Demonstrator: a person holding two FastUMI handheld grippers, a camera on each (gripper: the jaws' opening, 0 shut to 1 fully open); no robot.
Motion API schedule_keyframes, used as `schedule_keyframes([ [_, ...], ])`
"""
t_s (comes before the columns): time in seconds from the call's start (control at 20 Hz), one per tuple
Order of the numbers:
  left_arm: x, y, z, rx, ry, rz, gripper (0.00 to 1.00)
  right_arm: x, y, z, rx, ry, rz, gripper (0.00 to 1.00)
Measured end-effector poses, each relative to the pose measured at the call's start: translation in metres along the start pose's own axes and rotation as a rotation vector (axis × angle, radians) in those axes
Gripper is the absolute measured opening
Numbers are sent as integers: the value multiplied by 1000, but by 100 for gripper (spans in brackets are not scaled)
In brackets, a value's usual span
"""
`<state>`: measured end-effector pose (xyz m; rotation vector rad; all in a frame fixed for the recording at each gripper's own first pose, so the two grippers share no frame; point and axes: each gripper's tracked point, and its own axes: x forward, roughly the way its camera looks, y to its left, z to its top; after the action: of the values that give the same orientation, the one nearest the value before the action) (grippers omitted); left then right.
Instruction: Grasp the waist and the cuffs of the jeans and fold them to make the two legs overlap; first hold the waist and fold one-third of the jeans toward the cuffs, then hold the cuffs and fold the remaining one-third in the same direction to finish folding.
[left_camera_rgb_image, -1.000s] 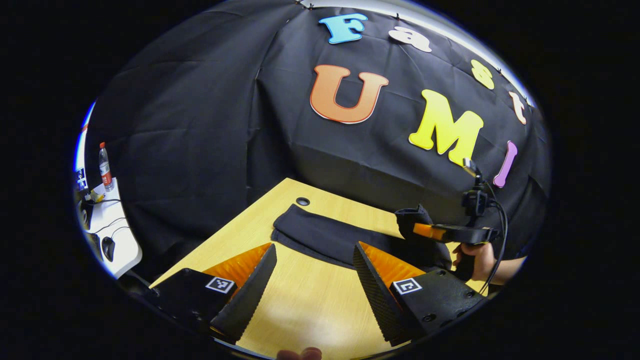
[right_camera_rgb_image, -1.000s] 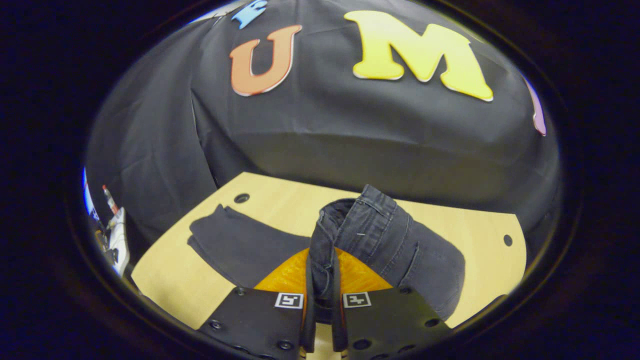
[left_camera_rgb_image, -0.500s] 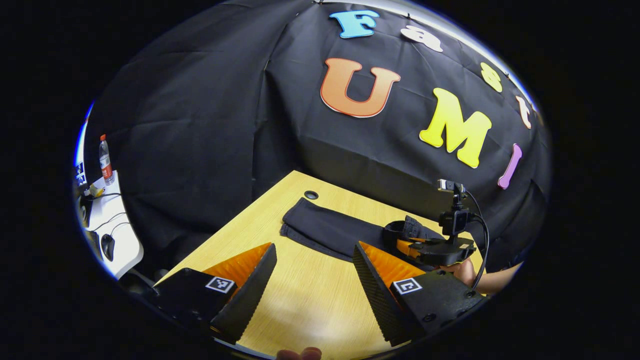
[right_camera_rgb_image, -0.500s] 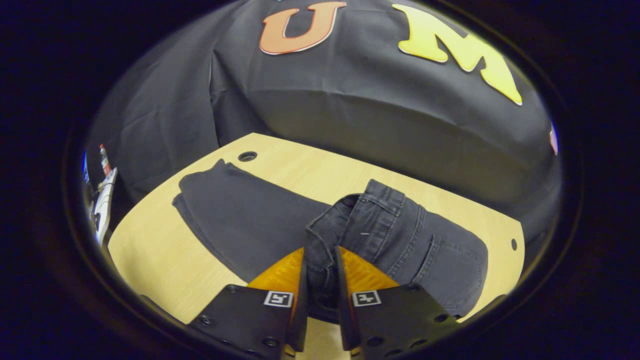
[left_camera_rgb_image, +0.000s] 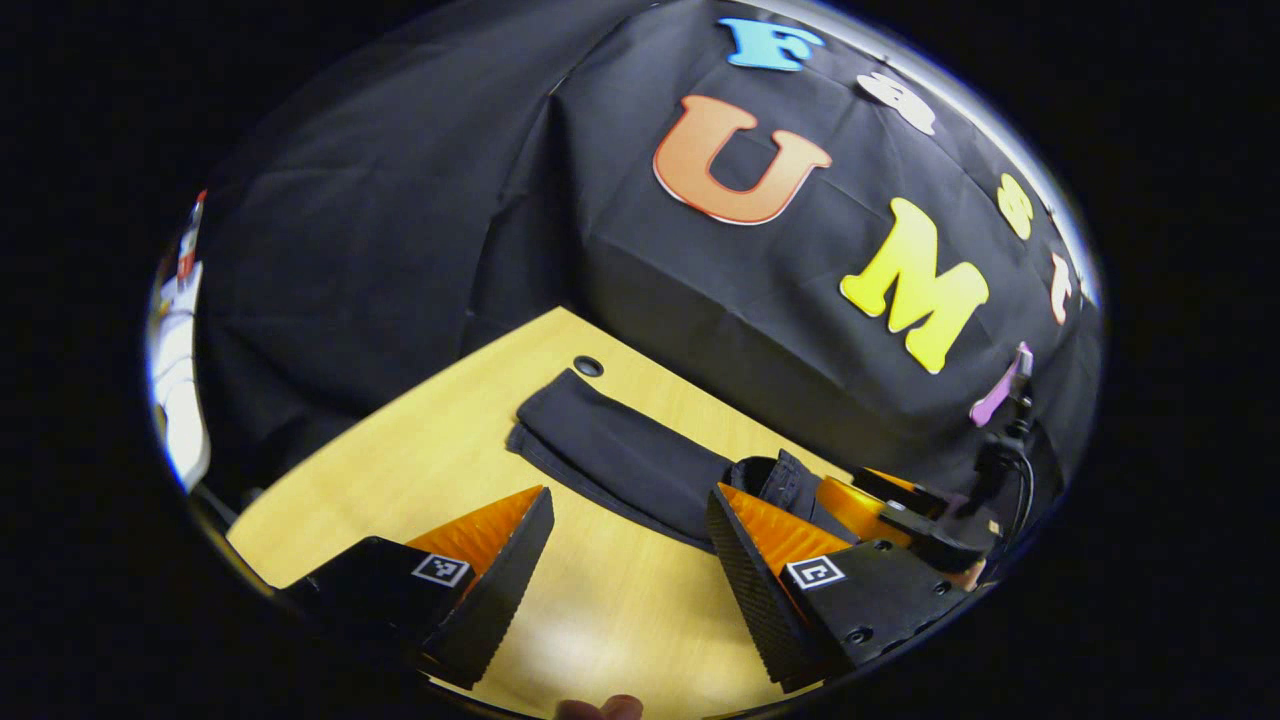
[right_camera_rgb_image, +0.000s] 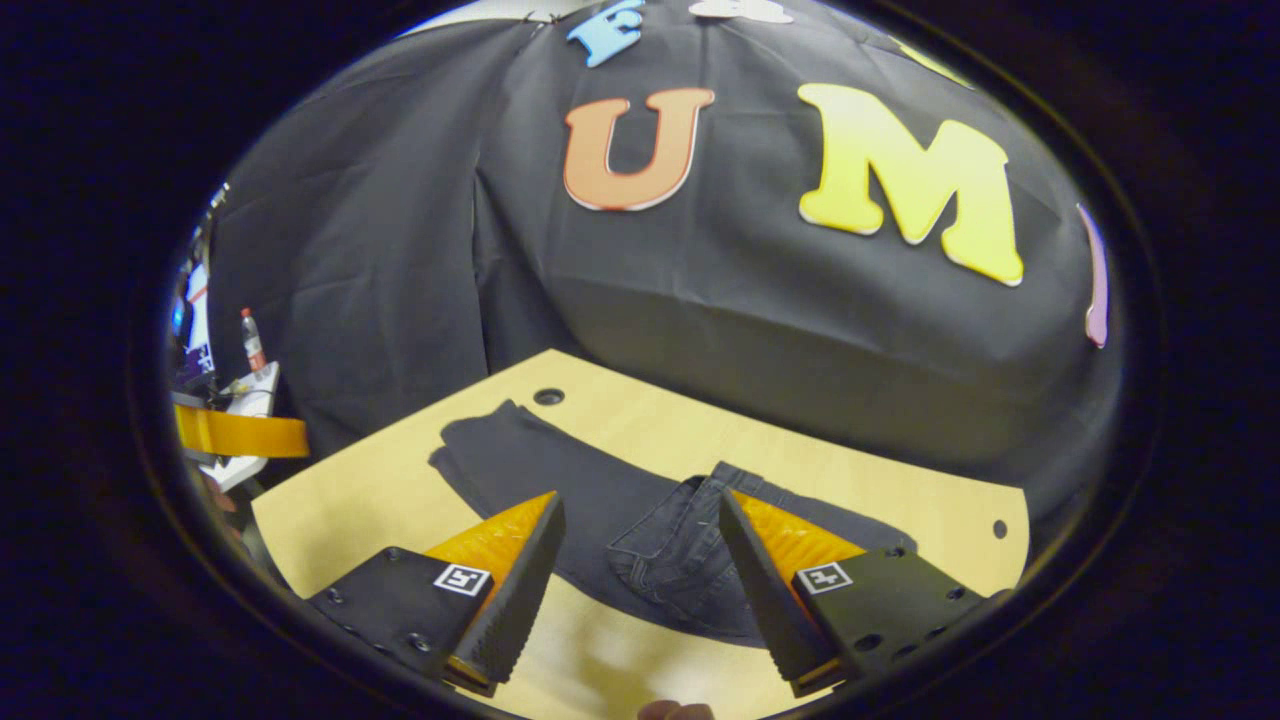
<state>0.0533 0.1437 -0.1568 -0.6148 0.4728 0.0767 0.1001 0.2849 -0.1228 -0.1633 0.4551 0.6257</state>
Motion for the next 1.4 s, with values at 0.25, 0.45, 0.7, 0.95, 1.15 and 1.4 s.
schedule_keyframes([
  [0.25, 58, 19, -4, -186, 50, -24, 99, -69, -13, 9, 30, -47, -34, 97],
  [0.45, 90, 42, -13, -296, 76, 4, 99, -102, -25, 7, 50, -60, -66, 95],
  [0.7, 123, 56, -13, -481, 85, 20, 99, -124, -41, 2, 81, -53, -97, 95],
  [0.95, 150, 71, -15, -589, 101, 93, 99, -137, -58, -5, 88, -48, -135, 96],
  [1.15, 156, 83, -21, -650, 111, 139, 100, -138, -72, -9, 115, -42, -157, 95],
  [1.4, 175, 76, -10, -736, 75, 91, 96, -137, -83, -14, 133, -30, -173, 95],
])
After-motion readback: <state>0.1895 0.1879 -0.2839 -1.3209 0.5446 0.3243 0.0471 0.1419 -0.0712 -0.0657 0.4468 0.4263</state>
